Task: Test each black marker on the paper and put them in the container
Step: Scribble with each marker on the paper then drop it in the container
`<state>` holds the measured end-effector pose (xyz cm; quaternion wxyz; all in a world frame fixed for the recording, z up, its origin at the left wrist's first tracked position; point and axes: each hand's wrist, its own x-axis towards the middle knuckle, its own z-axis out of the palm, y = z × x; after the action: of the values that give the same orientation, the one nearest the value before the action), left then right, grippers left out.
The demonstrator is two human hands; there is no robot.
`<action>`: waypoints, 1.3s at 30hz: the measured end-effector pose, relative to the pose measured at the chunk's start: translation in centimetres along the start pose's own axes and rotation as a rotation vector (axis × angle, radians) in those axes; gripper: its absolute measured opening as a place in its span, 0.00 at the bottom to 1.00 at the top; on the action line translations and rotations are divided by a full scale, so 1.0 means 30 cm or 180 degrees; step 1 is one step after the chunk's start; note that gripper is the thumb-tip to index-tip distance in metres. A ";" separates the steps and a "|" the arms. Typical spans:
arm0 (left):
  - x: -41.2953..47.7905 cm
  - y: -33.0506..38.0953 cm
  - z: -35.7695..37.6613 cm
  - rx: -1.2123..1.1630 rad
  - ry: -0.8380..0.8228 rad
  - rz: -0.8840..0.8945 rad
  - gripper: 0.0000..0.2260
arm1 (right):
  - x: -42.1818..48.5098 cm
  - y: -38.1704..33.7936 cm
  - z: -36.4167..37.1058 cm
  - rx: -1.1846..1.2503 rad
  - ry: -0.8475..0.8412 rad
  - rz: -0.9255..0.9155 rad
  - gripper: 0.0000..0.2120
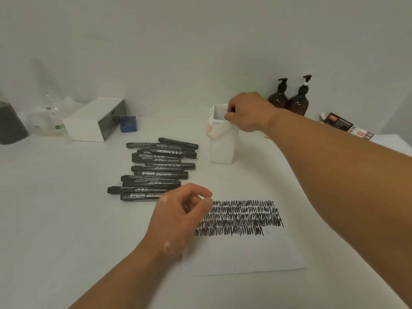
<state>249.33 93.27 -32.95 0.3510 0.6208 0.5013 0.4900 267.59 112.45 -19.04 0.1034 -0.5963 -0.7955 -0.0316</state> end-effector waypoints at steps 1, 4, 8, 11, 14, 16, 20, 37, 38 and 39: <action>0.000 0.000 0.001 -0.0005 -0.0010 0.0001 0.06 | 0.009 -0.006 0.009 -0.0085 -0.0100 0.0006 0.14; -0.002 0.002 0.002 0.0006 -0.0028 0.0003 0.06 | 0.017 -0.022 0.029 -0.0424 -0.0253 -0.0132 0.15; -0.003 0.006 0.006 0.0066 -0.0052 0.0003 0.05 | 0.012 -0.033 0.037 -0.0762 -0.0378 -0.0362 0.19; -0.003 0.007 0.005 0.0113 -0.0071 0.0041 0.05 | 0.001 -0.033 0.035 -0.0567 -0.0232 -0.0305 0.19; -0.003 0.010 0.002 0.0124 -0.0067 0.0058 0.05 | -0.039 -0.021 0.021 0.0206 0.0537 -0.0057 0.23; -0.003 0.009 0.001 0.0137 -0.0055 0.0067 0.05 | -0.095 -0.015 0.011 0.0585 0.1051 0.0002 0.19; -0.007 0.012 0.003 0.0205 -0.0039 0.0119 0.05 | -0.311 -0.006 0.048 0.1198 0.1273 0.0033 0.09; -0.002 0.001 -0.187 0.2730 0.0406 0.0434 0.10 | -0.729 0.091 0.303 0.2276 0.0879 0.0513 0.09; -0.006 -0.005 -0.213 0.2965 0.0355 0.0333 0.10 | -0.729 0.094 0.305 0.2326 0.0893 0.0523 0.09; -0.010 -0.012 -0.233 0.3142 0.0296 0.0254 0.11 | -0.728 0.096 0.308 0.2361 0.0903 0.0518 0.08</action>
<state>242.50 92.68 -31.45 -0.0266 0.7090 0.6645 0.2344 275.01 94.29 -32.68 0.4224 -0.5693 -0.6809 0.1838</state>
